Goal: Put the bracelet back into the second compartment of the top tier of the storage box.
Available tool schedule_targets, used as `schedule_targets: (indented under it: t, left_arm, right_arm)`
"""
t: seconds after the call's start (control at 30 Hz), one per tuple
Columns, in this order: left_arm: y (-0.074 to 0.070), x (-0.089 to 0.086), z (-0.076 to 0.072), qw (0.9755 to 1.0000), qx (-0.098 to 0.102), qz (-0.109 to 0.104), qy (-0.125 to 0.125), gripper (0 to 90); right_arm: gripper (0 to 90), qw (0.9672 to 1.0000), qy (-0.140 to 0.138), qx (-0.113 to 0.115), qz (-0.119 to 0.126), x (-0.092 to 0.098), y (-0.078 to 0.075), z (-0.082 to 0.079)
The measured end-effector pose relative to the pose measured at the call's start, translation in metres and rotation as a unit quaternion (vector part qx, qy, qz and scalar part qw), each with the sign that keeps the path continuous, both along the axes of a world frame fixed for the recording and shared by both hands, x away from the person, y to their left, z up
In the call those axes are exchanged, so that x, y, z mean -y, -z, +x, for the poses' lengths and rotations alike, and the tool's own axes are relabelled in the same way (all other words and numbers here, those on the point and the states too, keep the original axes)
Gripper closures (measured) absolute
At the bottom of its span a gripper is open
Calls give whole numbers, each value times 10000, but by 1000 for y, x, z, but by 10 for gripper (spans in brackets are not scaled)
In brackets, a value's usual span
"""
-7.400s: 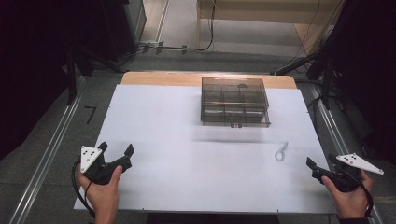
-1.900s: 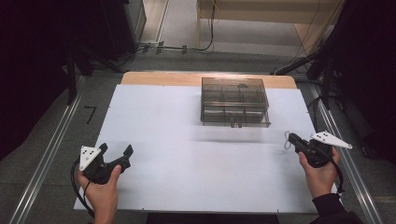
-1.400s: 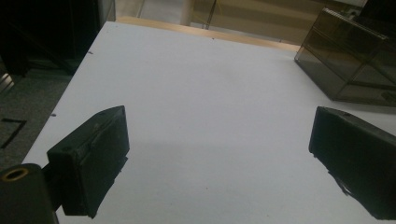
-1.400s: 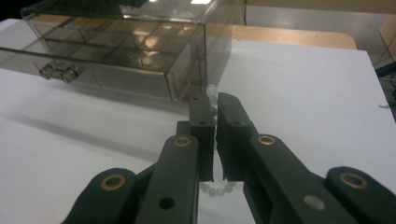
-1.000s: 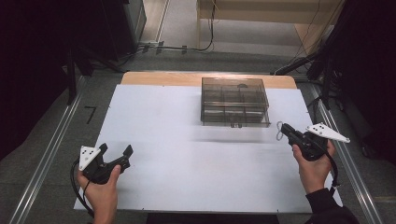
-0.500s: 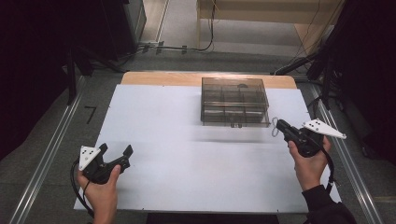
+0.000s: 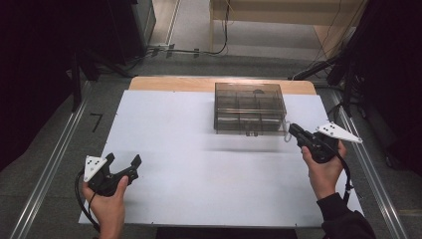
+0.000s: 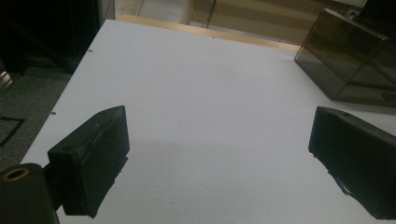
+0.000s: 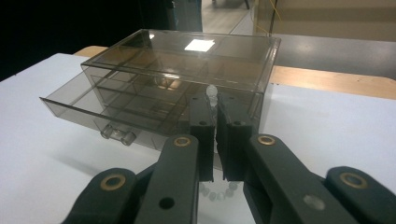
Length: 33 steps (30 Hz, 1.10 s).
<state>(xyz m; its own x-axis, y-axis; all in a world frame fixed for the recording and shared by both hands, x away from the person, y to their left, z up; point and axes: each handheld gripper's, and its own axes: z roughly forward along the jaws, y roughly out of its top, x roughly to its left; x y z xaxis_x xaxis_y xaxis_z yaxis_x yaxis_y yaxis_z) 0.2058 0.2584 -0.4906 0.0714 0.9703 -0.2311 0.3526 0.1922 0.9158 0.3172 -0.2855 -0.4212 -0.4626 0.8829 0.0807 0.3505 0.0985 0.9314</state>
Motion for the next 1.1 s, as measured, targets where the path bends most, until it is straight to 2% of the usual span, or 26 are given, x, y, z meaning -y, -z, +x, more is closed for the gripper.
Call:
schedule_targets:
  t: [0.63,1.1]
  left_arm:
    - [0,-1,0,10000,1,-4,-3,55]
    - [1,-3,0,10000,-16,-13,-7,54]
  right_arm:
    - [831,9995,-254,129,113,-33,-11,17]
    - [831,9992,-362,116,92,-54,-9,35]
